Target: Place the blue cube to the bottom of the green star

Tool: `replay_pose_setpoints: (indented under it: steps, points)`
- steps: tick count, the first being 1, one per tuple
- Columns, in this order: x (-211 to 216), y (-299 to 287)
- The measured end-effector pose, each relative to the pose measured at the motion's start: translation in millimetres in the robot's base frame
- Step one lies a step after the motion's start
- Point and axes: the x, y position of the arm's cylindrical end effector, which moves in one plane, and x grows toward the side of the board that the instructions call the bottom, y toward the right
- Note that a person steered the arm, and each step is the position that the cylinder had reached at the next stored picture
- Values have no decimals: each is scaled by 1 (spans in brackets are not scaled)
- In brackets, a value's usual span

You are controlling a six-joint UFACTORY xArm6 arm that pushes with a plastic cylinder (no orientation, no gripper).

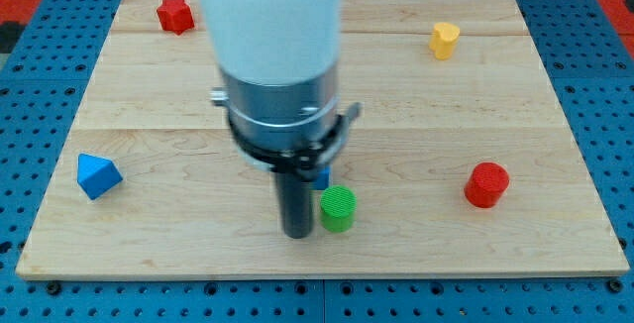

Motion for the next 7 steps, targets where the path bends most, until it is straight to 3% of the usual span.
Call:
replay_pose_setpoints:
  steps: [2, 3, 5, 6, 7]
  points:
    - [-23, 57]
    - [-28, 54]
    - [-80, 46]
    - [-80, -6]
    - [-80, -10]
